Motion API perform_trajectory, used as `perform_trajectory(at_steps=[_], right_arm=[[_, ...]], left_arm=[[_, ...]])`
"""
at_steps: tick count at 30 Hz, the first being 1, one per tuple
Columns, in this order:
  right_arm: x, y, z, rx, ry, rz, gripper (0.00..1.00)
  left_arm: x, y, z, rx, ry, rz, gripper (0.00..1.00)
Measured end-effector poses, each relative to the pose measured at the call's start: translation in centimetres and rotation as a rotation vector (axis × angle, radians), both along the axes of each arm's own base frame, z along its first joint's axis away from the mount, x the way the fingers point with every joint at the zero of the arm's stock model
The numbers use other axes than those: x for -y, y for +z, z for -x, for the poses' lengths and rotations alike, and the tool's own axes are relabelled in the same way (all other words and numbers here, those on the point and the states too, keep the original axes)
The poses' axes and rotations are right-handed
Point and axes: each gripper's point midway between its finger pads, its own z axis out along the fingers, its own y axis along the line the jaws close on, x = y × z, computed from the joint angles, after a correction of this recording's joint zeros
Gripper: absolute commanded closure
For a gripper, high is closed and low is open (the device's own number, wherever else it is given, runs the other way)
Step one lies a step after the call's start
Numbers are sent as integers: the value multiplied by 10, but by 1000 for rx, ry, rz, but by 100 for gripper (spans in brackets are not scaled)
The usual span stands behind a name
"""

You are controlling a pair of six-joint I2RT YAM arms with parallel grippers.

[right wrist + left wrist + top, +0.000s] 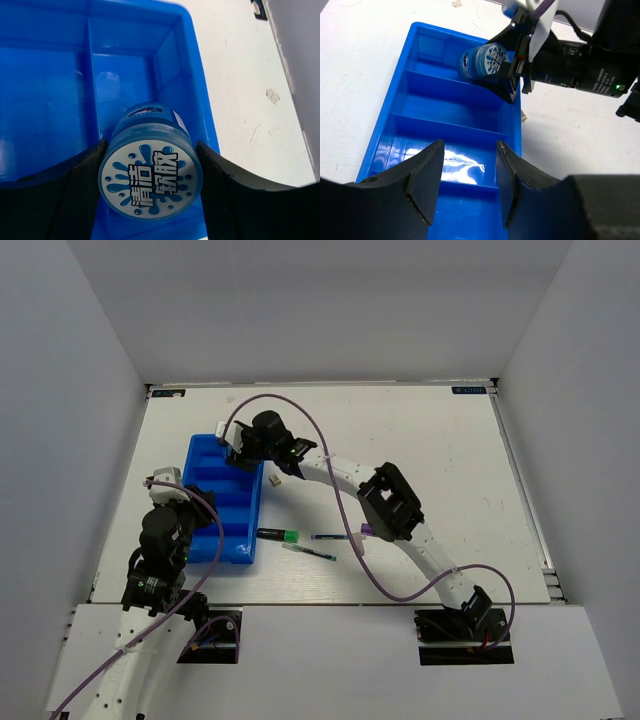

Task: Sort the stationery into containers
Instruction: Place the stationery in the storage box, then pick up the stationery from the center of the board.

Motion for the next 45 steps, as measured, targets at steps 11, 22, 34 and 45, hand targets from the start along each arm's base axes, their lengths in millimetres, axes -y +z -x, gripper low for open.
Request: perform_trajectory(at_steps=[11,22,34,45], right_arm=[[3,1,-5,18,-31,-4,13],[14,96,0,35,-81,-125,100],[188,142,-20,-293,-575,37,64],[421,13,27,-914,-1135,275,58]], left_arm=[[0,-5,-1,-19,0,-4,44],[8,-15,-5,-52,-39,1,93],[122,-23,-46,-394,-421,104,37],[180,-86,-91,-724,-48,-9,41]])
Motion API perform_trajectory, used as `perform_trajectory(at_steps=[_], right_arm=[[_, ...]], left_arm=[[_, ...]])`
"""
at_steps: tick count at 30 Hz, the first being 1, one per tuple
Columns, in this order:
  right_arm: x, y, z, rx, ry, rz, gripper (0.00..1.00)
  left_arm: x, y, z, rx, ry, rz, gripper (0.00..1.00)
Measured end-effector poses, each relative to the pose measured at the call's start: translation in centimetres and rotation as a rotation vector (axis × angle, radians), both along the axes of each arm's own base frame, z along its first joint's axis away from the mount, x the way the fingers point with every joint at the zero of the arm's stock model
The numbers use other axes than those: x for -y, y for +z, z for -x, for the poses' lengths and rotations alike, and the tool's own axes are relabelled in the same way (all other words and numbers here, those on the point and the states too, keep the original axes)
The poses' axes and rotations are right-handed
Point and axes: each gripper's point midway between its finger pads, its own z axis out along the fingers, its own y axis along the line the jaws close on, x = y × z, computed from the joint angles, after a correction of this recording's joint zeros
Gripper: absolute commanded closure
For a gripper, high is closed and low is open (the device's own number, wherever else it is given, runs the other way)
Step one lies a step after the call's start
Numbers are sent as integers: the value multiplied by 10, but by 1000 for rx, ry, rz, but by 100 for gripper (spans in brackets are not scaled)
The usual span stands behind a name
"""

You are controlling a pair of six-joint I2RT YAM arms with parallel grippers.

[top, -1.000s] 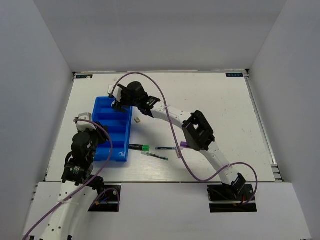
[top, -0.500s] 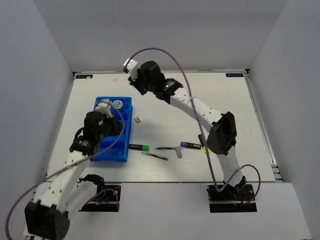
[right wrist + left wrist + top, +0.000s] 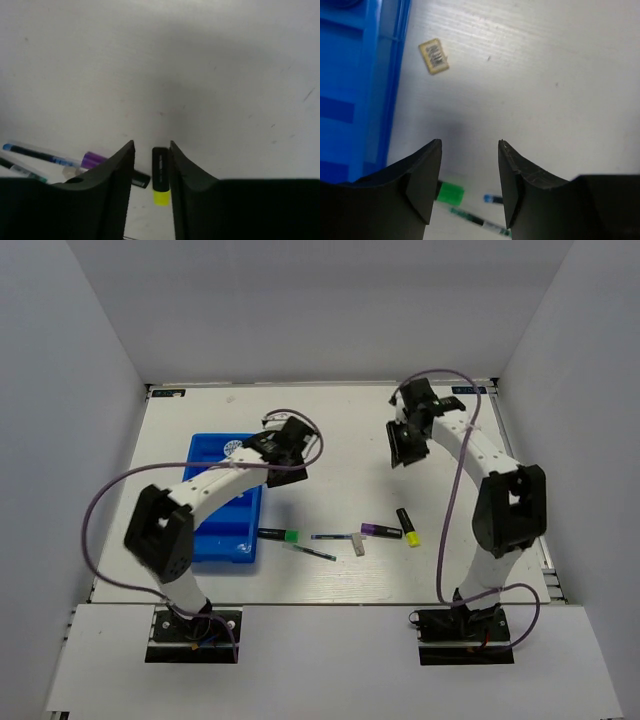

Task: Sort the stationery into containers
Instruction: Pick up the stationery from the center of the board.

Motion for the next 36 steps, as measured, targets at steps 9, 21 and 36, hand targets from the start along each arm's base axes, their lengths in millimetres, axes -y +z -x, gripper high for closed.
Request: perform_trajectory(at_steps=[9,21,36], right_arm=[[17,-2,73,-58,-57,-186,74],[19,9,77,-63,-57,-451,67],[20,22,77,-66,-28,-606,62]], left_arm=[[14,0,-38,21,215,-195,41],[-33,-47,-46,-22,320,-401,40],[-36,-87,-51,2,331,-416,37]])
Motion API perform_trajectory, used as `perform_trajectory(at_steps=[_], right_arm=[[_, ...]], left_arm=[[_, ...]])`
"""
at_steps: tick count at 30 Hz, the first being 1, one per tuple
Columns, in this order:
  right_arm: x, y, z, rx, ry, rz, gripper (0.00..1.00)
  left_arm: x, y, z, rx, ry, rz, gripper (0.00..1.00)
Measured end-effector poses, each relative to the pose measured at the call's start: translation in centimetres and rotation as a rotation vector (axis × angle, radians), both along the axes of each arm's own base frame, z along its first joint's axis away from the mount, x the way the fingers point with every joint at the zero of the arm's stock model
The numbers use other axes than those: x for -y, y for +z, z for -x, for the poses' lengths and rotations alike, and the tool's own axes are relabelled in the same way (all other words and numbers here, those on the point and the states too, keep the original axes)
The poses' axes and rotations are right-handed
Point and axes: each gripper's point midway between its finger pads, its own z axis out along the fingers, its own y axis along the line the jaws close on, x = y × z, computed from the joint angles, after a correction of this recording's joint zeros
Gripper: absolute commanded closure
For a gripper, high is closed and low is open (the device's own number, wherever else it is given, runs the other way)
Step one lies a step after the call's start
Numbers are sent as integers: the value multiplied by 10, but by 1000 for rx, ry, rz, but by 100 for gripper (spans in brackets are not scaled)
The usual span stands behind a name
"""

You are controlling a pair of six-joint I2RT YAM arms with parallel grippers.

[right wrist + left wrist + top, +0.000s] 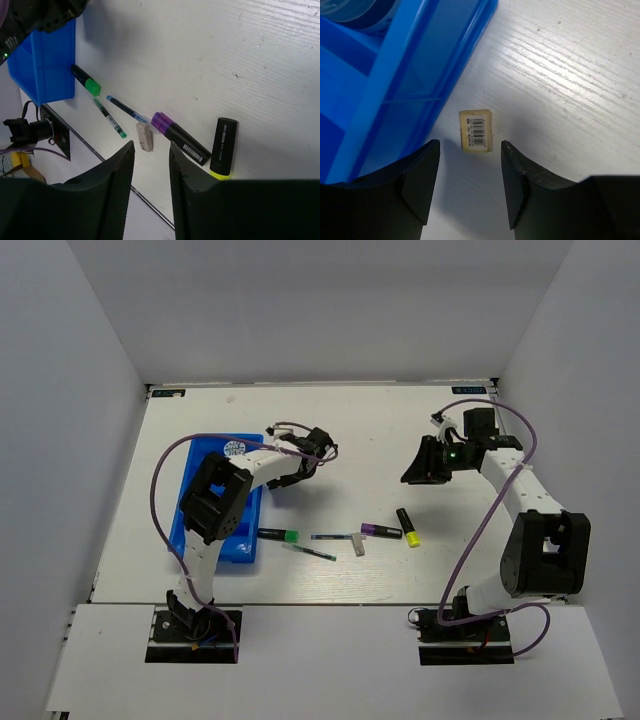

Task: Sort the stationery into containers
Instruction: Pick up the stationery from the center of the board.

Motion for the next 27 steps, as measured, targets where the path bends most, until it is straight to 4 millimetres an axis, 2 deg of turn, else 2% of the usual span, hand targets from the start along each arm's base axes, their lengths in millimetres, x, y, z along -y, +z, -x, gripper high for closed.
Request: perform_trajectory(at_steps=[10,15,21,27], right_arm=[[-2,2,4,1,22,-59,59],[-3,3,4,4,35,-78,58],[6,3,0,-1,5,-95,58],[9,6,-1,0,-3,-112,56]], left_arm=[[5,-7,-14,46,7,30,37],[-1,-10,-20,93,36,25,40],[-8,-12,-19,152,67,43,40],[-7,-14,-20,192,83,76,49]])
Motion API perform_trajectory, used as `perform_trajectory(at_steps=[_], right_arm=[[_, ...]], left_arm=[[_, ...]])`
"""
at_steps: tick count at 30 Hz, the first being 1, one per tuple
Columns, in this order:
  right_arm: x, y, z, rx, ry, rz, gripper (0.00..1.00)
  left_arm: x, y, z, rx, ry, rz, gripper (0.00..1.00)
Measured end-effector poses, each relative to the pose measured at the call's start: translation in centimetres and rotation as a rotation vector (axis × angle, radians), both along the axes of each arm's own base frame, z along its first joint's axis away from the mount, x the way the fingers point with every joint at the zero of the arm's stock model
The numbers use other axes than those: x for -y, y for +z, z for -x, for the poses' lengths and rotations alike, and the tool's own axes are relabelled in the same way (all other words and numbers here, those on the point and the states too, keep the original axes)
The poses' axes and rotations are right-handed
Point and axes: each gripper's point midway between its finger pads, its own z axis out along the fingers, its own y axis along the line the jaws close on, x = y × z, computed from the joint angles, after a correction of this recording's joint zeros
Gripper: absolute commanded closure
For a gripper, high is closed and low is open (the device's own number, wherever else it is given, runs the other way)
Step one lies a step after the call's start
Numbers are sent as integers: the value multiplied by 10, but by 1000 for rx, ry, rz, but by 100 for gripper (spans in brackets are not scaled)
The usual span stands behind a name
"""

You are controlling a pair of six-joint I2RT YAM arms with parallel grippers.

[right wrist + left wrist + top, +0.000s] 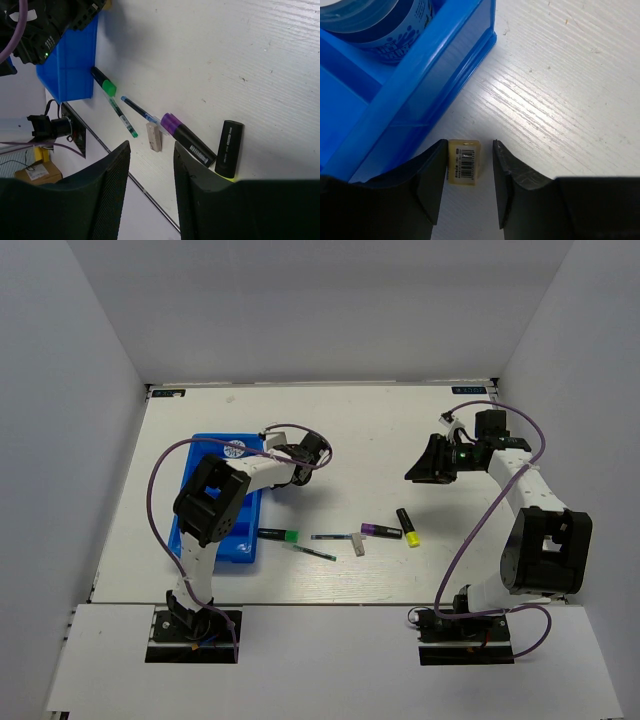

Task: Sort the stationery into containers
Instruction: Pick up the stationery from the center of the board, then place the stationery in the storage box.

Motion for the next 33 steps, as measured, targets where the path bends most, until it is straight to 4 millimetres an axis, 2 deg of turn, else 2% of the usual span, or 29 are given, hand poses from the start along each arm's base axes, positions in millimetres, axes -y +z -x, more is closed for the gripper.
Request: perform_trajectory(at_steps=[7,11,14,17,22,25,29,31,33], right_arm=[[3,3,-1,-2,-11,-19,56],[6,4,-2,-2,-19,-27,56],[7,4,-2,-3,-23,-32,56],[9,4,-2,-5,-27,-36,56],[10,5,-2,-5,-30,-47,56],[10,5,-2,-8,-34,-50,56],[11,4,-2,-11,-35,-52,56],[11,3,-1,-15,-35,-54,56],[10,2,0,-21,-37,-55,56]], left_arm=[[5,-1,-3,25,0,25,69],[7,-1,-2,24,-7,27,85],[9,0,-2,16,-18,28,94],[11,2,2,-17,-48,20,94],[31,12,12,-91,-137,43,97],[38,35,18,-85,-178,77,99],[41,92,18,10,-207,155,100],[37,124,19,78,-212,195,100],[27,146,26,122,-212,217,100]])
